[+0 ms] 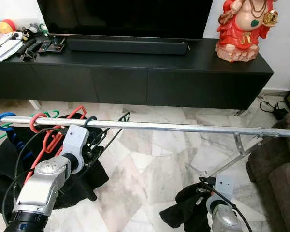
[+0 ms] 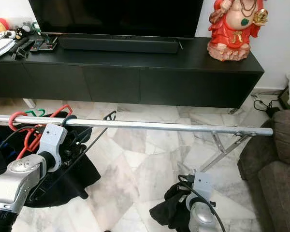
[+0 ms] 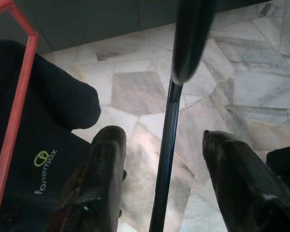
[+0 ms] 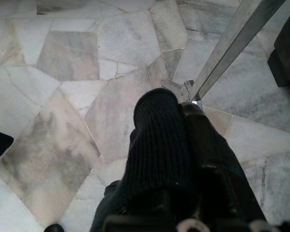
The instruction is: Hang hanger
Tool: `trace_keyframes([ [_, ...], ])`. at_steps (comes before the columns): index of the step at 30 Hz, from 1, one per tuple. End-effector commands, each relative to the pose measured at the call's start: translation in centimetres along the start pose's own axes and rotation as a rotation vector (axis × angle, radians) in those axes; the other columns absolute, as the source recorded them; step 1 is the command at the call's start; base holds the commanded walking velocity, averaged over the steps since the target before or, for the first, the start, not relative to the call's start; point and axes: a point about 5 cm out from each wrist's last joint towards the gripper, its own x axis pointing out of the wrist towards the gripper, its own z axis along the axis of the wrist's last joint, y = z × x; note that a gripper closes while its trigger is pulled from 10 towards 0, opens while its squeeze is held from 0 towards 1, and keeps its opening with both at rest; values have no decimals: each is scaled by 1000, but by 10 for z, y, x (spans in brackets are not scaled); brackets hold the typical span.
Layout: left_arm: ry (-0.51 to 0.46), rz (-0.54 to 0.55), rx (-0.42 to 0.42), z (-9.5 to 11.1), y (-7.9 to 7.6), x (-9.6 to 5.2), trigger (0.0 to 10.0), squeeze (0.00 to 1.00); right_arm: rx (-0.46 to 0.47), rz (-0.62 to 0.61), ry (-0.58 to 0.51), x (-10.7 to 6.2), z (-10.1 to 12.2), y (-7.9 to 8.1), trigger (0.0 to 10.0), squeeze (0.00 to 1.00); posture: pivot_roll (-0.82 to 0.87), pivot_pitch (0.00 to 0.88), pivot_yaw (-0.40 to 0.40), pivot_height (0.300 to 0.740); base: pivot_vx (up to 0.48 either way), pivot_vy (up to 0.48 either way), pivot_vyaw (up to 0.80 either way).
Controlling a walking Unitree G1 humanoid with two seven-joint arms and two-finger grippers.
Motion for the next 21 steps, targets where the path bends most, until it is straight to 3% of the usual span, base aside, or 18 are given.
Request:
trace_keyframes([
  [1, 25, 4, 31, -2, 0, -2, 0, 0, -1, -2, 9, -1, -4, -1, 10000, 0, 15, 188, -3, 740, 0, 0, 0],
  [21, 38, 17, 66, -6, -6, -1, 0, 0, -8, 2, 14, -1, -4, 0, 10000, 0, 12, 185, -1, 740, 0, 0, 0],
])
